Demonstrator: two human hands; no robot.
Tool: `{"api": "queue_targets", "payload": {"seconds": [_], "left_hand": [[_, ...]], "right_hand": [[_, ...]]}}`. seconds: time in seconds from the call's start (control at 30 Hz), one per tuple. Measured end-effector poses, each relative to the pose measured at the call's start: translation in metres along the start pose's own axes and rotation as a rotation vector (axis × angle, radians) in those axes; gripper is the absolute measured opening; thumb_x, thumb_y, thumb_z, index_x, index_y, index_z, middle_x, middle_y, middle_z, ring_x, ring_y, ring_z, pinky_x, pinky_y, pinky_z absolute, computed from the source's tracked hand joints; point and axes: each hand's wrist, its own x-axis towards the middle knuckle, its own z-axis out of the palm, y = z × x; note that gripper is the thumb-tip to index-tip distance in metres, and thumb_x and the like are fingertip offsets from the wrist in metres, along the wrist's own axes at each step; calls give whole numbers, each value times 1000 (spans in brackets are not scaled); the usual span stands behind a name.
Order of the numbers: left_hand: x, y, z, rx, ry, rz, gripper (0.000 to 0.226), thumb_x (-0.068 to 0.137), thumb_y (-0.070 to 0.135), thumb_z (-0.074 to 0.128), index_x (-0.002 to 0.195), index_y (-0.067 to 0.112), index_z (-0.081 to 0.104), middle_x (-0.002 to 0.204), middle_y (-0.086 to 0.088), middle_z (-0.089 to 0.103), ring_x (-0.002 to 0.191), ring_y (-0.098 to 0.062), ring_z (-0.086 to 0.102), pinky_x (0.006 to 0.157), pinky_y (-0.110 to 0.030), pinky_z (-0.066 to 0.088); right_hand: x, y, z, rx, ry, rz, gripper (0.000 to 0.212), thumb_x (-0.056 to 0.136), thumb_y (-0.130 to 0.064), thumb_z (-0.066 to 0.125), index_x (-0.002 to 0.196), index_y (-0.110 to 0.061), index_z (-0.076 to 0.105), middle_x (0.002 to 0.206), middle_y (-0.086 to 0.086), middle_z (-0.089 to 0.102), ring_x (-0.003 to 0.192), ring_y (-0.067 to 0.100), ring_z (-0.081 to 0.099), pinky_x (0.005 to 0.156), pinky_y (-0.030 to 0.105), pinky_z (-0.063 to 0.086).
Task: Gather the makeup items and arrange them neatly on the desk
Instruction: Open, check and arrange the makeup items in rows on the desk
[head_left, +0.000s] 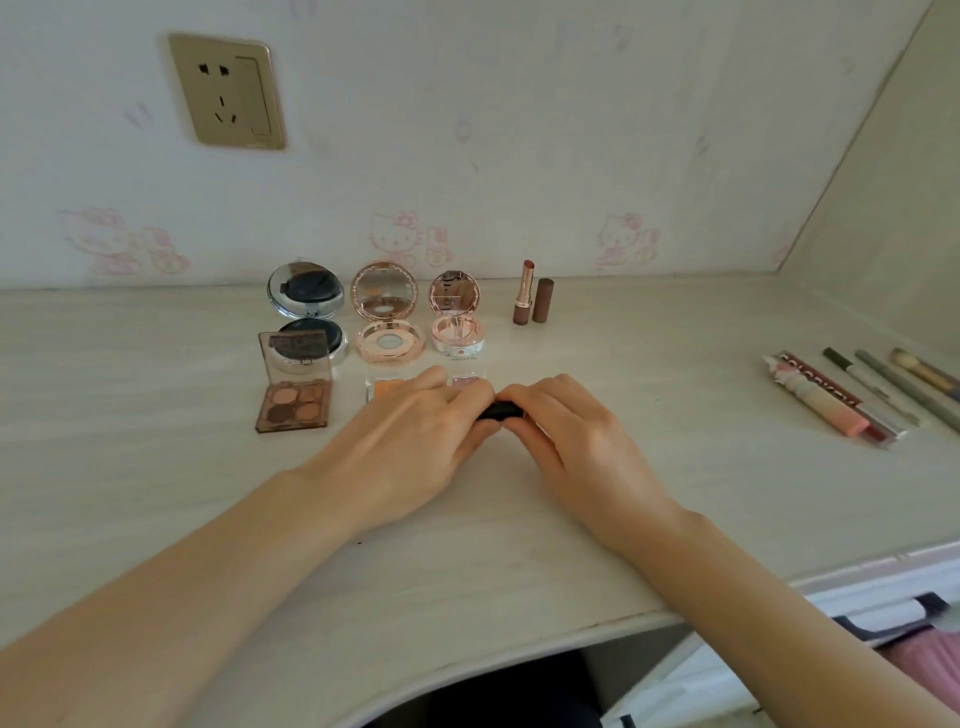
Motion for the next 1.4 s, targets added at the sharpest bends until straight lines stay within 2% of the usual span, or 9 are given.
{"api": "queue_targets", "payload": {"seconds": [0.2, 0.37, 0.47, 0.57, 0.7, 0.83, 0.97, 1.13, 1.4], "left_hand": [[-1, 1, -5, -150, -58, -77, 47, 94, 56, 26, 117, 22, 48, 96, 10, 54, 90, -9, 43, 74, -31, 42], [-4, 6, -6, -284, -2, -148, 24, 97, 40, 37, 116, 27, 42, 88, 14, 42, 79, -4, 41, 63, -19, 34], [-4, 4, -4, -330, 14, -175, 13, 98, 34, 34, 105, 27, 43, 81, 15, 41, 76, 1, 42, 61, -16, 31], [-3, 0, -2, -369, 27, -207, 15, 99, 29, 33, 99, 24, 47, 80, 12, 45, 77, -5, 44, 62, -18, 32], [-1, -1, 0, -499, 57, -270, 15, 100, 21, 39, 96, 18, 54, 73, 10, 47, 68, -6, 45, 59, -16, 32], [1, 4, 0, -670, 38, -358, 16, 99, 20, 45, 91, 23, 58, 66, 3, 51, 54, -4, 40, 53, -16, 33], [2, 6, 1, -786, 40, -442, 13, 97, 22, 51, 95, 30, 62, 84, 8, 67, 65, 3, 55, 63, -12, 40], [6, 9, -2, -1009, 105, -518, 11, 93, 10, 58, 94, 18, 65, 90, 4, 73, 77, -13, 70, 68, -29, 53], [21, 15, -13, -1079, 220, -548, 12, 83, 11, 70, 91, 9, 62, 84, -5, 75, 79, -18, 72, 71, -32, 58]], "right_hand": [[-1, -4, -5, 104, 42, 45, 27, 95, -22, 49, 114, -9, 64, 89, -1, 58, 80, 14, 54, 72, 27, 46], [-1, -4, -10, 144, 106, 111, 22, 90, -8, 61, 112, -11, 61, 93, -8, 52, 79, 6, 50, 71, 19, 44], [0, -5, -12, 171, 147, 149, 22, 88, -5, 63, 109, -11, 60, 93, -5, 52, 80, 10, 53, 67, 24, 46], [0, -6, -13, 199, 164, 189, 22, 86, -3, 63, 105, -13, 59, 95, -4, 54, 81, 12, 56, 68, 25, 49], [0, -8, -13, 218, 192, 262, 19, 87, -5, 64, 104, -14, 61, 91, -7, 61, 78, 5, 56, 69, 8, 44], [1, -6, -14, 157, 222, 251, 20, 85, -3, 66, 103, -13, 64, 85, -7, 57, 72, 2, 53, 67, 4, 39], [1, -4, -14, 139, 216, 239, 16, 83, -9, 70, 98, -13, 65, 86, -11, 49, 71, 3, 50, 62, 10, 40], [1, -3, -13, 187, 187, 290, 10, 81, -18, 68, 84, -14, 58, 88, -8, 52, 77, 8, 54, 62, 24, 49], [7, 7, -20, 534, 206, 564, 20, 75, 1, 67, 80, -17, 59, 82, -10, 70, 81, 10, 67, 71, 25, 56]]}}
